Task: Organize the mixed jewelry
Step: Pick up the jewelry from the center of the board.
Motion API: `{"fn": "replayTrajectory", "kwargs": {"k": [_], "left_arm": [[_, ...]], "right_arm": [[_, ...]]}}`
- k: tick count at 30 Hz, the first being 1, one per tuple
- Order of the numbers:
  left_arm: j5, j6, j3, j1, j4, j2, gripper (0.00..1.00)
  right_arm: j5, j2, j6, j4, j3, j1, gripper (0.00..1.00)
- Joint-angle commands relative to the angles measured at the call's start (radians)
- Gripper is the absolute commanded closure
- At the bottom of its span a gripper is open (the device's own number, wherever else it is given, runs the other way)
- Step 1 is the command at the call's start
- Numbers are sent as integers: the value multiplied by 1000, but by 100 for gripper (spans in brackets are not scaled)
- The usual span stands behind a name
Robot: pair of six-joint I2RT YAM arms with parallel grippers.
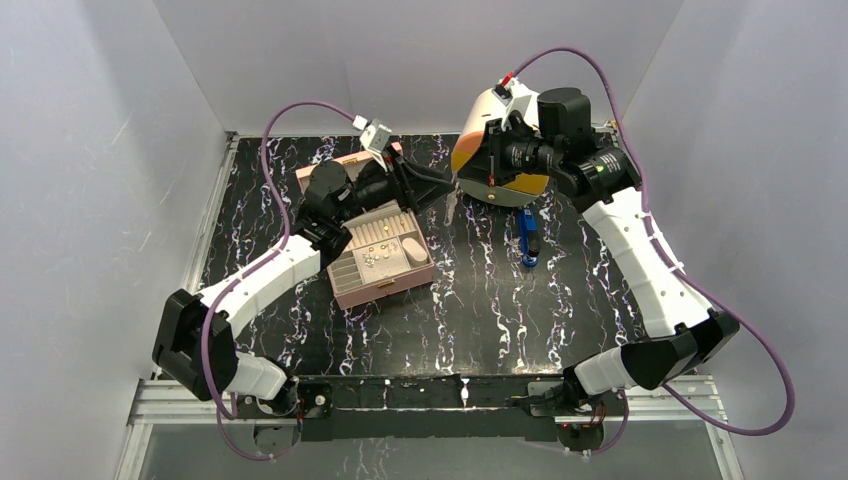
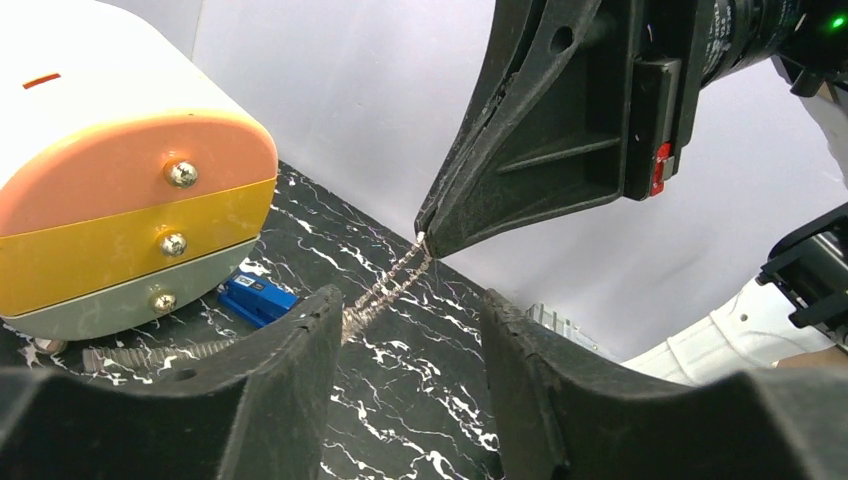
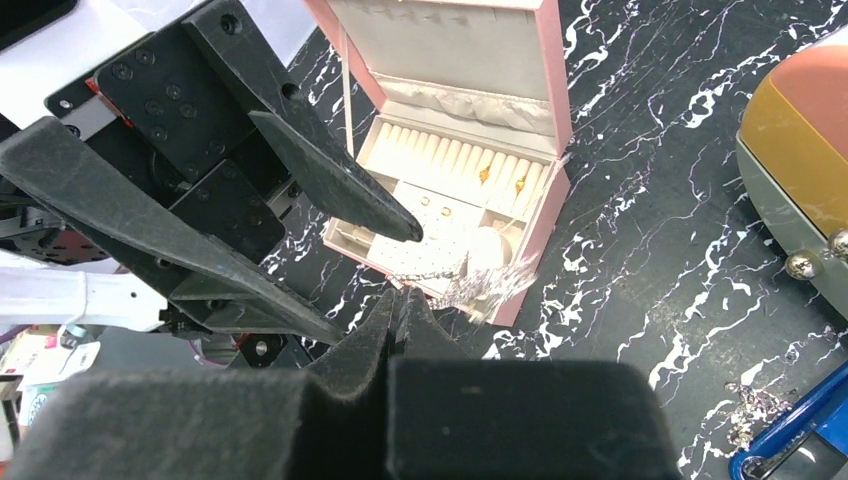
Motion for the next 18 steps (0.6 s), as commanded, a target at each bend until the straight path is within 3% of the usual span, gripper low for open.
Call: {"fn": "replayTrajectory", "kwargs": {"k": [1, 6, 18], "left_arm": [[-7, 14, 34, -11, 52, 2, 52], [-14, 36, 37, -29, 43, 8, 54], [-208, 160, 44, -64, -32, -14, 81]], "right_arm": [[-40, -22, 18, 52, 54, 4, 100], [-58, -24, 26, 53, 66, 4, 100], [-75, -33, 41, 63, 68, 5, 100]]}}
